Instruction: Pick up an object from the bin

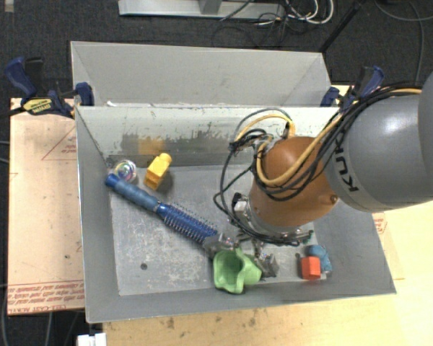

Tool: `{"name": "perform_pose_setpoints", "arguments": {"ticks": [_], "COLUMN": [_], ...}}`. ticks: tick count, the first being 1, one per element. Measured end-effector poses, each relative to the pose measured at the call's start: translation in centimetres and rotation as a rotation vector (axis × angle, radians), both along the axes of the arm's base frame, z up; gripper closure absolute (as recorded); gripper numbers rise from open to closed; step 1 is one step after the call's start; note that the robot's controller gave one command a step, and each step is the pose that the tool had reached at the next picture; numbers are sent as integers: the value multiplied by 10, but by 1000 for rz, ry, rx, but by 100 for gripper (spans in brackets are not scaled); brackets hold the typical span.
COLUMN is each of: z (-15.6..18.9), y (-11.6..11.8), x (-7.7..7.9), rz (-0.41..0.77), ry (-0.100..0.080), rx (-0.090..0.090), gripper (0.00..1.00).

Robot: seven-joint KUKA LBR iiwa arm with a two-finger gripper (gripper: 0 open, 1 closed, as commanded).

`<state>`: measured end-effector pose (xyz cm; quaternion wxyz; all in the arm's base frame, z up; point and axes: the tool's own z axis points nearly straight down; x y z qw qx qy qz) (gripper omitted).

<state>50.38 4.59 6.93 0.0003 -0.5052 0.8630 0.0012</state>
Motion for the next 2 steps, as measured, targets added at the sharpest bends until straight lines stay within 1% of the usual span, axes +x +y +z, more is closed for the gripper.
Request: {"name": "perform_pose_setpoints", "arguments": {"ticks": [1, 2], "z": [3, 213], "y": [-1, -3], "x": [5, 18], "rz": [-3, 28], "ry": [-15, -12], "rx": [2, 0], "gripper": [100, 100]}}
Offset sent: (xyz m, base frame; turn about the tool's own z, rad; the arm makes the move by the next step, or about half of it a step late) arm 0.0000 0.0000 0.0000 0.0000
